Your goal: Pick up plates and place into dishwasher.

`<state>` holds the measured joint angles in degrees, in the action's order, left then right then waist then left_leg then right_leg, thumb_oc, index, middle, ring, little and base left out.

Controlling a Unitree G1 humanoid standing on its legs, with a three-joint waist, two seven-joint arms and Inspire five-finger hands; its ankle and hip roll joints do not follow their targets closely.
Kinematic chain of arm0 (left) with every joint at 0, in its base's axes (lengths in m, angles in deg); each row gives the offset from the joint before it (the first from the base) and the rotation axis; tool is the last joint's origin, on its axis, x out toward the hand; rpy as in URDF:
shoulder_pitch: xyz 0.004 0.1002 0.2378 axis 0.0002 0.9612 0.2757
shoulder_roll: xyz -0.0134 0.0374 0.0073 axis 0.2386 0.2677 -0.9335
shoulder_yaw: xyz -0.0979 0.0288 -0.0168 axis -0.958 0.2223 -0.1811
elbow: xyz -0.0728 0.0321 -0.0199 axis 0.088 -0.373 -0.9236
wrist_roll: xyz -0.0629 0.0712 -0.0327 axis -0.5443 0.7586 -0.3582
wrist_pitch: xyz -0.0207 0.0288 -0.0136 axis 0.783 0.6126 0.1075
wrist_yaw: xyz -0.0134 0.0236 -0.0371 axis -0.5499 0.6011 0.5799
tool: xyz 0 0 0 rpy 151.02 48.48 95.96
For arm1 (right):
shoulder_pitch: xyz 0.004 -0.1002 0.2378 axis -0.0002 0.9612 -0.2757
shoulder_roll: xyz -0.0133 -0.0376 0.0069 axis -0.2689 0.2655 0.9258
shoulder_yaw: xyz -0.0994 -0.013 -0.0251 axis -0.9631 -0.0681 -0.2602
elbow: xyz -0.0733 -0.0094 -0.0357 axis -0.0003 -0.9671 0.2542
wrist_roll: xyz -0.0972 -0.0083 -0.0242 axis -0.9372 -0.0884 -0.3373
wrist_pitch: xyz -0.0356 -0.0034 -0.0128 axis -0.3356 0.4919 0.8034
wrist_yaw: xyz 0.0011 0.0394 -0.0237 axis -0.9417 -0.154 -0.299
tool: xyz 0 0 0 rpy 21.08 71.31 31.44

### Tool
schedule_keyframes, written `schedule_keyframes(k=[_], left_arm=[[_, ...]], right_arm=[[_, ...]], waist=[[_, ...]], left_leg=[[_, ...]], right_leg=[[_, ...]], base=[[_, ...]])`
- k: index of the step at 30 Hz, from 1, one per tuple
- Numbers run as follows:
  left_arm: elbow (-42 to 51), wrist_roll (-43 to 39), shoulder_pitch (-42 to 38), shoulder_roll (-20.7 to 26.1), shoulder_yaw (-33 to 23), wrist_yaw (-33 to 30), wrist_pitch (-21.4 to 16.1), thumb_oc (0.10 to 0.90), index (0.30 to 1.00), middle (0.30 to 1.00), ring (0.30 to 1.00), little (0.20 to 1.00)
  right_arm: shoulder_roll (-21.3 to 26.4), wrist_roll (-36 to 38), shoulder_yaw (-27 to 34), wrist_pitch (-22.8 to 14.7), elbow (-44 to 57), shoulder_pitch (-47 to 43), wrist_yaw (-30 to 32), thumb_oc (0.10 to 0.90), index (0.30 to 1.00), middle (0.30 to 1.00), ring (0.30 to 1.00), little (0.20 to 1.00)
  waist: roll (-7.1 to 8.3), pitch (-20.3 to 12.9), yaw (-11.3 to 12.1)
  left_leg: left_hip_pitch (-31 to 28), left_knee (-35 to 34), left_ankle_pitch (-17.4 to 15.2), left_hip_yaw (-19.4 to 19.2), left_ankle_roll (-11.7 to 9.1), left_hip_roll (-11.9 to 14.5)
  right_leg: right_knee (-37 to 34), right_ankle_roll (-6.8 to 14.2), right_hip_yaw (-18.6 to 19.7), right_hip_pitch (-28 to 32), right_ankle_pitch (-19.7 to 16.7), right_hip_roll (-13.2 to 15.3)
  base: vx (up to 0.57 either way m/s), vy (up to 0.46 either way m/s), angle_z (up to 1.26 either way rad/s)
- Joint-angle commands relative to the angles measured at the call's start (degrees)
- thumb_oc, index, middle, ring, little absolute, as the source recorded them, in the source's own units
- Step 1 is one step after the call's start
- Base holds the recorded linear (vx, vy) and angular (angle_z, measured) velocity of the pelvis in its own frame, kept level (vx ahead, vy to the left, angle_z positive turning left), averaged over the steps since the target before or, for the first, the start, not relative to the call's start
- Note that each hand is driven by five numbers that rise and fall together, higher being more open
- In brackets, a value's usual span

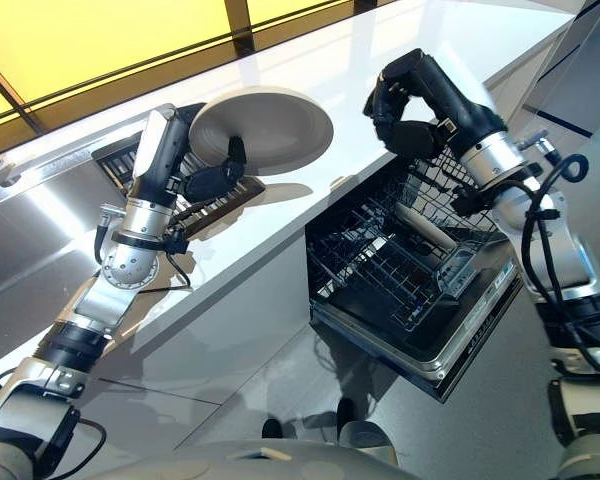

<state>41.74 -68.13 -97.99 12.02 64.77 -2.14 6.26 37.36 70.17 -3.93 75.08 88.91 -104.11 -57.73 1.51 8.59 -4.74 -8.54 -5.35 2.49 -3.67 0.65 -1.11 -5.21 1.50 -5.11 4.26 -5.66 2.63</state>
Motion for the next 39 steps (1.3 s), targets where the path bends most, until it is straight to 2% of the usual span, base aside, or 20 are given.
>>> schedule_keyframes(k=[1, 12, 14, 16, 17, 18, 19, 21, 23, 27, 29, 32, 35, 37, 39], left_arm=[[4.95, -0.87, -11.29, 2.76, 0.02, -2.52, -6.47, 0.1, 0.3, 0.3, 0.3, 0.2], [9.93, 1.67, -12.19, 3.82, -0.31, -2.13, -8.94, 0.1, 0.3, 0.3, 0.3, 0.2], [9.94, 1.2, -12.19, 3.95, -0.13, -2.07, -8.93, 0.1, 0.3, 0.3, 0.3, 0.2], [9.68, 0.98, -11.66, 3.17, -0.05, -1.88, -9.44, 0.1, 0.3, 0.3, 0.3, 0.2], [9.6, 1.01, -11.62, 3.09, -0.03, -1.86, -9.54, 0.1, 0.3, 0.3, 0.3, 0.2], [9.53, 1.04, -11.5, 2.81, 0.22, -1.9, -9.71, 0.1, 0.3, 0.3, 0.3, 0.2], [9.59, 1.3, -11.44, 2.57, 0.31, -1.89, -9.66, 0.1, 0.3, 0.3, 0.3, 0.2], [9.61, 1.66, -11.43, 2.53, 0.77, -1.84, -9.56, 0.1, 0.3, 0.3, 0.3, 0.2], [8.98, 2.24, -11.43, 2.22, 1.34, -2.04, -9.9, 0.1, 0.3, 0.3, 0.3, 0.2], [7.75, 3.1, -11.97, 2.07, 2.43, -3.0, -9.76, 0.1, 0.3, 0.3, 0.3, 0.2], [6.31, 3.58, -11.55, 2.03, 2.36, -3.74, -10.82, 0.1, 0.3, 0.3, 0.3, 0.2], [5.24, 4.8, -10.56, 1.67, 1.6, -4.82, -11.46, 0.1, 0.3, 0.3, 0.3, 0.2], [5.57, 5.54, -9.42, 2.0, 0.14, -5.61, -10.92, 0.1, 0.3, 0.3, 0.3, 0.2], [6.13, 5.32, -8.14, 2.79, -1.95, -5.63, -10.64, 0.1, 0.3, 0.3, 0.3, 0.2], [7.38, 4.78, -6.11, 3.59, -4.52, -5.97, -10.08, 0.1, 0.3, 0.3, 0.3, 0.2]], right_arm=[[2.43, -1.88, 1.42, -5.08, 2.39, -9.35, 4.78, 0.8, 0.9, 0.9, 0.9, 0.9], [0.02, 11.22, -2.24, -2.42, 4.17, -11.56, -5.66, 0.8, 0.9, 0.9, 0.9, 0.9], [-0.57, 16.75, -2.81, -1.38, 3.97, -12.06, -7.77, 0.8, 0.9, 0.9, 0.9, 0.9], [-3.34, 26.02, -3.15, 1.51, 4.15, -11.91, -12.55, 0.8, 0.9, 0.9, 0.9, 0.9], [-3.62, 26.59, -3.23, 1.83, 4.09, -11.9, -12.95, 0.8, 0.9, 0.9, 0.9, 0.9], [-4.93, 31.5, -3.71, 4.19, 4.22, -11.89, -15.36, 0.8, 0.9, 0.9, 0.9, 0.9], [-5.76, 32.63, -3.92, 4.89, 4.19, -11.71, -15.98, 0.8, 0.9, 0.9, 0.9, 0.9], [-8.25, 44.18, -4.84, 7.94, 3.88, -11.33, -19.69, 0.8, 0.9, 0.9, 0.9, 0.9], [-11.01, 48.71, -5.06, 7.67, 2.98, -10.99, -20.69, 0.8, 0.9, 0.9, 0.9, 0.9], [-15.24, 58.34, -4.24, 5.61, 2.62, -11.4, -20.71, 0.8, 0.9, 0.9, 0.9, 0.9], [-17.81, 66.25, -1.62, 5.34, 2.74, -11.38, -18.3, 0.8, 0.9, 0.9, 0.9, 0.9], [-21.76, 69.16, 3.0, 5.86, 3.37, -11.02, -12.3, 0.8, 0.9, 0.9, 0.9, 0.9], [-22.3, 65.58, 7.0, 4.96, 3.95, -8.86, -6.18, 0.8, 0.9, 0.9, 0.9, 0.9], [-21.71, 59.82, 10.63, 2.37, 3.6, -5.71, -2.8, 0.8, 0.9, 0.9, 0.9, 0.9], [-20.16, 57.71, 13.81, -0.46, 3.43, -1.61, -0.35, 0.8, 0.9, 0.9, 0.9, 0.9]], waist=[[-0.37, -6.48, 0.95], [-0.1, -6.48, 2.3], [-0.01, -6.55, 2.53], [0.1, -6.56, 2.91], [0.13, -6.55, 2.94], [0.17, -6.53, 3.11], [0.22, -6.52, 3.17], [0.26, -6.56, 3.46], [0.32, -6.55, 3.75], [0.13, -6.67, 4.08], [-0.02, -6.8, 4.19], [-0.18, -6.88, 4.22], [-0.33, -6.98, 4.0], [-0.45, -7.07, 3.65], [-0.5, -7.13, 3.13]], left_leg=[[-0.49, 0.35, -7.16, -2.19, 1.48, -3.62], [0.21, 0.35, -6.89, -0.89, 1.08, -3.55], [0.3, 0.35, -6.86, -0.75, 1.03, -3.49], [0.41, 0.35, -6.79, -0.43, 0.89, -3.44], [0.41, 0.35, -6.78, -0.4, 0.88, -3.44], [0.42, 0.35, -6.78, -0.33, 0.88, -3.45], [0.44, 0.35, -6.73, -0.27, 0.85, -3.45], [0.5, 0.35, -6.62, -0.22, 0.78, -3.37], [0.37, 0.35, -6.63, -0.13, 0.71, -3.32], [0.32, 0.35, -6.56, -0.14, 0.6, -3.18], [0.2, 0.35, -6.7, -0.19, 0.51, -3.14], [0.11, 0.35, -6.97, -0.1, 0.56, -3.21], [0.28, 0.35, -6.98, -0.22, 0.6, -3.23], [0.45, 0.35, -7.0, -0.31, 0.6, -3.2], [0.59, 0.35, -6.97, -0.54, 0.67, -3.2]], right_leg=[[6.33, 2.73, -3.09, 1.07, 9.94, -3.04], [5.38, 2.63, -4.59, 1.54, 9.72, -2.93], [5.27, 2.59, -4.89, 1.6, 9.72, -2.91], [5.1, 2.5, -5.21, 1.68, 9.71, -2.89], [5.07, 2.5, -5.27, 1.72, 9.71, -2.88], [4.95, 2.47, -5.45, 1.8, 9.69, -2.85], [4.84, 2.46, -5.55, 1.85, 9.63, -2.81], [4.56, 2.45, -5.88, 1.99, 9.52, -2.73], [4.28, 2.34, -6.27, 2.35, 9.51, -2.7], [3.89, 2.37, -6.74, 2.71, 9.35, -2.69], [3.59, 2.37, -6.9, 2.97, 9.29, -2.71], [3.23, 2.51, -7.03, 3.16, 9.19, -2.68], [2.98, 2.57, -7.07, 3.07, 9.03, -2.63], [2.88, 2.64, -6.8, 2.89, 8.9, -2.62], [2.73, 2.67, -6.37, 2.69, 8.72, -2.62]], base=[[0.0, 0.0, 0.0], [0.0, -0.005, 0.01], [-0.01, -0.014, 0.03], [-0.01, -0.032, 0.09], [-0.01, -0.03, 0.04], [0.0, 0.0, 0.0], [0.0, 0.0, 0.0], [-0.01, -0.017, 0.01], [-0.01, -0.013, 0.02], [-0.01, -0.01, 0.06], [0.01, 0.002, 0.05], [0.0, 0.0, 0.0], [0.0, 0.037, 0.05], [-0.01, 0.026, 0.05], [0.01, 0.017, 0.04]])
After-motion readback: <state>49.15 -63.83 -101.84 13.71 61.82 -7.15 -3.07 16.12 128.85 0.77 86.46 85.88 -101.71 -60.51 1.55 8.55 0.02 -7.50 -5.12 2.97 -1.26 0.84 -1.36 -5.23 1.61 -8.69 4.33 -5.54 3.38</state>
